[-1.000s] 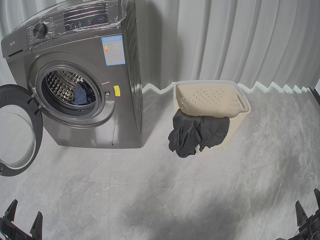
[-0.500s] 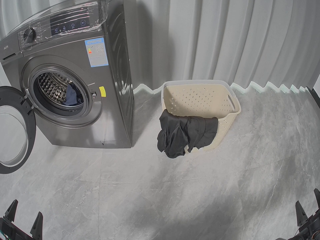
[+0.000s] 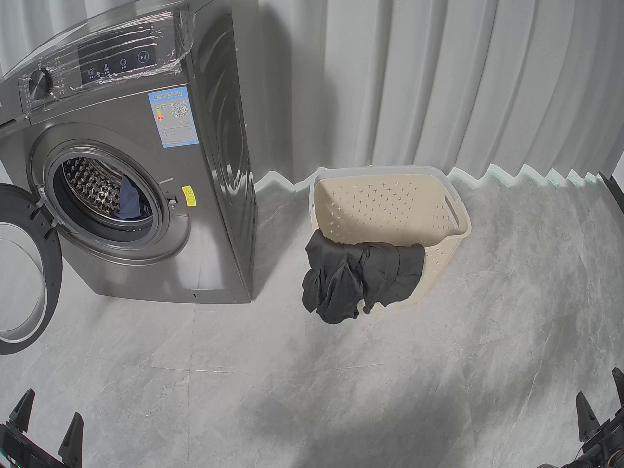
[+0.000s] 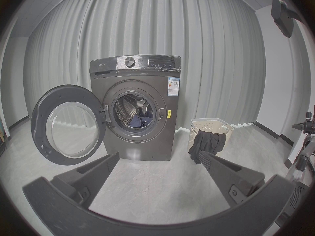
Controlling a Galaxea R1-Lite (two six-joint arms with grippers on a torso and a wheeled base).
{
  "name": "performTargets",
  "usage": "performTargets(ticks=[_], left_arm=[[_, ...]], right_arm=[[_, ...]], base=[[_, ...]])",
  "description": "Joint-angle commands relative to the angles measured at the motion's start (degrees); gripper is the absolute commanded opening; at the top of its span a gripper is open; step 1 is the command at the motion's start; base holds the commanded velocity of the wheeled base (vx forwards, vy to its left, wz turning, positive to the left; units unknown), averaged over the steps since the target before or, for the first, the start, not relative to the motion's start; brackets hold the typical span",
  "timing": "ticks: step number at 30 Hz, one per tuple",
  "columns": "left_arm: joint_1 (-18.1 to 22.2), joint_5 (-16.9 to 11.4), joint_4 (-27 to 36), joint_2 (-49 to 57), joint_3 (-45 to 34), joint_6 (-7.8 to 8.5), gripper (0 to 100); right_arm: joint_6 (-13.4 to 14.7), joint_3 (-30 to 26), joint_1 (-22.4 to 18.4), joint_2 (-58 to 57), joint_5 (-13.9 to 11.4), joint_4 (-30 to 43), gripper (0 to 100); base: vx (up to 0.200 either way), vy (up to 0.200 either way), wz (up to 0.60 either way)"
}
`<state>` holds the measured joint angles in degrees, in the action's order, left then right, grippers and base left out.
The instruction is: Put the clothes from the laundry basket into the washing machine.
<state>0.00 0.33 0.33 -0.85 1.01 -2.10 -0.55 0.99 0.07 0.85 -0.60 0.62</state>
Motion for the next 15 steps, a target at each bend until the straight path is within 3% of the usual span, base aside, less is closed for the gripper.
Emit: performTargets(ticks=[1,10,15], left_arm=[[-0.09,0.11,0.02,0.77,-0.84,-0.1,100],[-0.09,0.2,0.02,0.77,-0.84,-0.1,100],[0.0,0.2,0.02,0.77,-0.84,-0.19,100]], right_arm=[[-0.07,-0.9,0.01,-0.85,-0.02,-0.01,100],[0.02,-0.9,0.01,-0.85,-0.02,-0.01,100],[-0.07,-0.9,0.01,-0.85,-0.02,-0.01,100]], base=[[0.2,0.0,0.0],[0.0,0.0,0.0],[0.0,-0.2,0.0]])
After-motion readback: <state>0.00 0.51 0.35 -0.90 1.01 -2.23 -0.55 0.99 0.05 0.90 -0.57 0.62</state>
